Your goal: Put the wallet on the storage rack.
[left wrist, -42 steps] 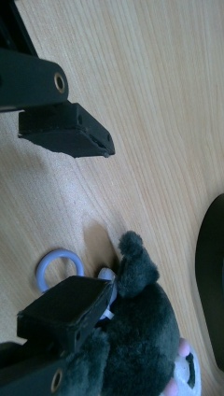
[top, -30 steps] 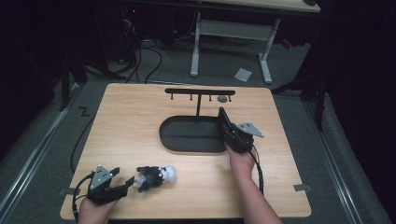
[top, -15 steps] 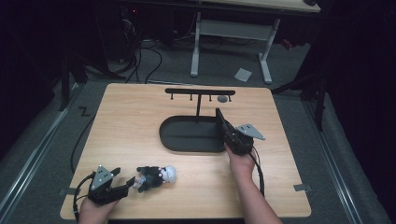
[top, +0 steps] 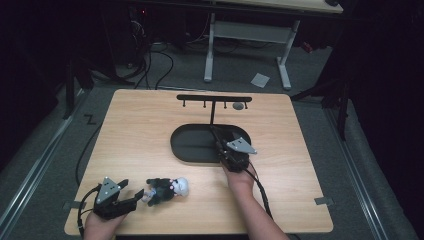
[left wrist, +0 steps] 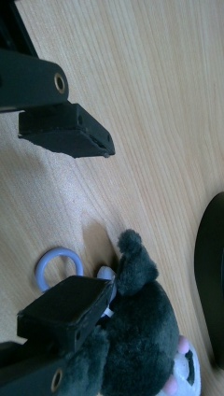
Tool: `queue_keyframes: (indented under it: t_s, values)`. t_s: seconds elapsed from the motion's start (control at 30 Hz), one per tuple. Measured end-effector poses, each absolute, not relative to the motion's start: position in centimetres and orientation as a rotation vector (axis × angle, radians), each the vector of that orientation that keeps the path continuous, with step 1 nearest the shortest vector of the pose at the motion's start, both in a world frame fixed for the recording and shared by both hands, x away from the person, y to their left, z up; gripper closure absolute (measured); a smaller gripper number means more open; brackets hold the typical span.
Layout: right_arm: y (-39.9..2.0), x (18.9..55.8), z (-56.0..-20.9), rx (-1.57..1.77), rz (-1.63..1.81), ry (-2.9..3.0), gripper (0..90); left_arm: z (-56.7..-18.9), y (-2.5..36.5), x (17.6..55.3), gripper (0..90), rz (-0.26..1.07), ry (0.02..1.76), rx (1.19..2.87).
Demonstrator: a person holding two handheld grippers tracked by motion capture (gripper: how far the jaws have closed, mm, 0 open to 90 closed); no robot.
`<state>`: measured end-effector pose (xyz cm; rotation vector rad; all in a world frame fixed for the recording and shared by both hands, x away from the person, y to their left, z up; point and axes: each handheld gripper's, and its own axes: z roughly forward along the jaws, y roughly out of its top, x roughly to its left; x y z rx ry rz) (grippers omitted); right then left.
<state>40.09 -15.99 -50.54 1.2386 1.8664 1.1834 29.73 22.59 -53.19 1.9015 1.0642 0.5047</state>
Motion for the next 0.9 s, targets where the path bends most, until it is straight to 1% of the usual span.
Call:
queue_keyframes:
  t_s: [0.1,0.13,0.17,0.2,0.27,0.3,0.37,0.43,0.47,0.57,0.7,0.73,0.77,0.9]
  values:
    - [-15.2,40.5,-51.0,1.227,1.164,1.881,67.4,-53.2,22.6,29.7,30.1,0.505,1.064,1.903]
    - [-14.7,40.8,-51.2,1.230,1.163,1.908,62.8,-53.2,22.6,29.7,30.1,0.505,1.065,1.903]
    - [-14.7,40.8,-51.2,1.230,1.163,1.908,62.8,-53.2,22.6,29.7,30.1,0.505,1.065,1.903]
    - [-14.4,41.0,-51.2,1.245,1.173,1.931,58.6,-53.2,22.6,29.8,30.1,0.505,1.066,1.901]
    - [-14.3,40.9,-51.1,1.250,1.196,1.929,54.9,-53.2,22.7,29.8,30.1,0.504,1.067,1.901]
    - [-14.3,40.9,-51.1,1.250,1.196,1.929,54.9,-53.2,22.7,29.8,30.1,0.504,1.067,1.901]
    - [-14.4,40.6,-50.7,1.255,1.210,1.928,50.1,-53.2,22.7,29.8,30.1,0.504,1.066,1.894]
    - [-14.5,40.5,-50.6,1.256,1.214,1.928,49.3,-53.2,22.7,29.8,30.1,0.510,1.065,1.894]
    - [-14.8,39.9,-50.2,1.258,1.231,1.928,47.3,-53.2,22.7,29.8,30.1,0.507,1.061,1.893]
    - [-15.3,39.4,-50.1,1.258,1.252,1.931,46.3,-53.2,22.6,29.8,30.1,0.510,1.058,1.893]
    - [-16.4,37.3,-50.1,1.262,1.279,1.956,43.6,-53.2,22.5,29.9,30.1,0.516,1.054,1.898]
    - [-16.4,37.3,-50.1,1.262,1.279,1.956,43.6,-53.2,22.5,29.9,30.1,0.517,1.054,1.899]
    - [-17.0,36.3,-50.3,1.254,1.284,1.978,42.5,-53.2,22.5,29.9,30.1,0.518,1.056,1.900]
    - [-17.4,35.0,-50.7,1.233,1.285,2.020,40.7,-53.2,22.5,29.8,30.1,0.528,1.065,1.898]
